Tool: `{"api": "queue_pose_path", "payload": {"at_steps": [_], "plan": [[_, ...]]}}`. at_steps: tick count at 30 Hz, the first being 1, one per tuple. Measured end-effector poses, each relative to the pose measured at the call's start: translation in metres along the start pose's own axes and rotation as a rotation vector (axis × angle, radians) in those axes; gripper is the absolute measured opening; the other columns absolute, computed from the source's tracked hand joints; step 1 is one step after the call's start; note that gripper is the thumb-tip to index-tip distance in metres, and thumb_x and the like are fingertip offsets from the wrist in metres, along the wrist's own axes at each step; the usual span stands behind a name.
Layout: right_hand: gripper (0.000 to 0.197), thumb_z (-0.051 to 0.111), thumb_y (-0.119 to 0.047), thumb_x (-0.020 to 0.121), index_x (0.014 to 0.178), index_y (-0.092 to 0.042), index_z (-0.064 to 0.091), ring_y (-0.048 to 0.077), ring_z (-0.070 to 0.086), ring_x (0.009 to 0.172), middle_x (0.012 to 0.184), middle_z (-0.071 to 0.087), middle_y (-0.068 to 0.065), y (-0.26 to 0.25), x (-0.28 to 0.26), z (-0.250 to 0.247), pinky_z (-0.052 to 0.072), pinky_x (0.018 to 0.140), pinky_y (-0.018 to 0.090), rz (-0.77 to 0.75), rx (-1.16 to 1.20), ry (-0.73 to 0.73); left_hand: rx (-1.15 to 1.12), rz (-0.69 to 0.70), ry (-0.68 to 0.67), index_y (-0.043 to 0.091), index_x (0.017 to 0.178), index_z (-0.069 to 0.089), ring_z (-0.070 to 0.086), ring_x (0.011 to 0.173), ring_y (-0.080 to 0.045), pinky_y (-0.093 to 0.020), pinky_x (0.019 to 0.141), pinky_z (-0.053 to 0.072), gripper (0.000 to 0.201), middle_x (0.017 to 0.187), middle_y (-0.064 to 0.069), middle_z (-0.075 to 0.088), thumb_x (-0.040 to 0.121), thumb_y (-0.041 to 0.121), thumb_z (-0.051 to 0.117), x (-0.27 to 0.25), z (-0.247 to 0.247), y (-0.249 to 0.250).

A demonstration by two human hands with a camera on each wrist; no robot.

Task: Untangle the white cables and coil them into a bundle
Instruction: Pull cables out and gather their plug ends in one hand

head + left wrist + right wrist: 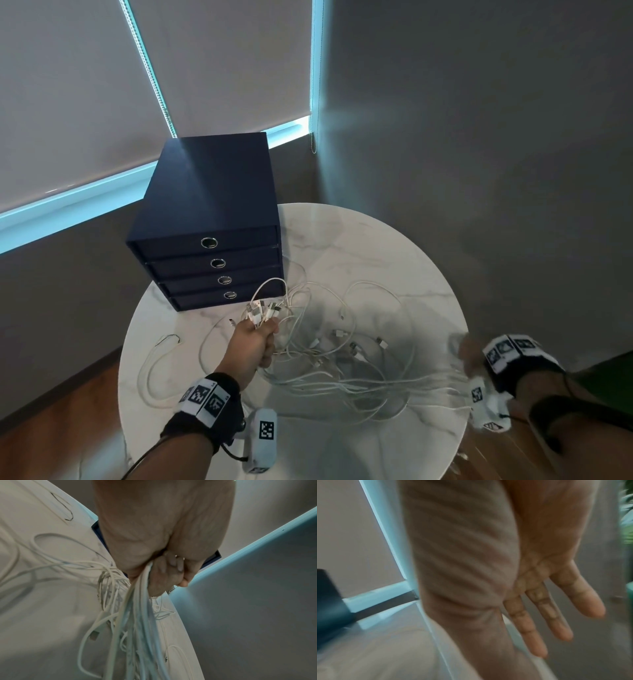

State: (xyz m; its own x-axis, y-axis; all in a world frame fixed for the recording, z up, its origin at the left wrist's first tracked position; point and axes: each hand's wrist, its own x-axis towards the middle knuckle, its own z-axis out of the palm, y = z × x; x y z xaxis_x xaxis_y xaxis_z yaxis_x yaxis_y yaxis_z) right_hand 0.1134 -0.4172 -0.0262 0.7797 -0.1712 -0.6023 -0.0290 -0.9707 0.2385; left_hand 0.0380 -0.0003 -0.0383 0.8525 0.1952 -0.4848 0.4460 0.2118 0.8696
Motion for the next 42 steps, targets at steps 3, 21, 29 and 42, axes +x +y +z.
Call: {"api": "queue_pose_path", "payload": {"at_steps": [3,21,29,42], "plan": [[0.033,0.052,-0.029,0.086,0.109,-0.011,0.066,0.028,0.066,0.108,0.116,0.069,0.009,-0.045,0.01,-0.023,0.052,0.09,0.031,-0.06,0.175,0.163,-0.024,0.003,0.012,0.013,0.072,0.05,0.027,0.039,-0.009,-0.017,0.04,0.02,0.029,0.05,0.005,0.035,0.101,0.015,0.055,-0.003,0.0,-0.003],[0.004,0.062,-0.006,0.078,0.074,-0.006,0.061,0.028,0.065,0.058,0.068,0.066,0.014,-0.17,-0.046,-0.048,0.052,0.058,0.04,-0.331,1.063,0.294,-0.205,0.241,0.012,0.019,0.066,0.054,0.02,0.047,-0.012,-0.025,0.045,0.017,0.034,0.058,0.002,0.03,0.099,0.02,0.06,-0.019,0.018,0.029],[0.006,0.06,-0.001,0.093,0.087,-0.001,0.063,0.032,0.072,0.077,0.075,0.068,0.015,-0.21,-0.097,-0.105,0.061,0.068,0.03,-0.751,1.829,0.065,-0.37,-0.031,-0.074,0.005,0.077,0.067,0.028,0.042,-0.008,-0.02,0.037,0.022,0.027,0.056,0.001,0.043,0.096,0.024,0.065,-0.025,0.055,0.041],[0.01,0.061,0.007,0.087,0.092,-0.001,0.063,0.02,0.065,0.062,0.074,0.069,0.016,-0.195,-0.097,-0.051,0.045,0.053,0.024,-0.916,1.337,-0.127,-0.661,-0.088,0.002,0.004,0.098,0.062,0.03,0.033,-0.003,-0.016,0.033,0.025,0.015,0.079,-0.003,0.076,0.102,0.015,0.053,0.001,0.032,0.057]]}}
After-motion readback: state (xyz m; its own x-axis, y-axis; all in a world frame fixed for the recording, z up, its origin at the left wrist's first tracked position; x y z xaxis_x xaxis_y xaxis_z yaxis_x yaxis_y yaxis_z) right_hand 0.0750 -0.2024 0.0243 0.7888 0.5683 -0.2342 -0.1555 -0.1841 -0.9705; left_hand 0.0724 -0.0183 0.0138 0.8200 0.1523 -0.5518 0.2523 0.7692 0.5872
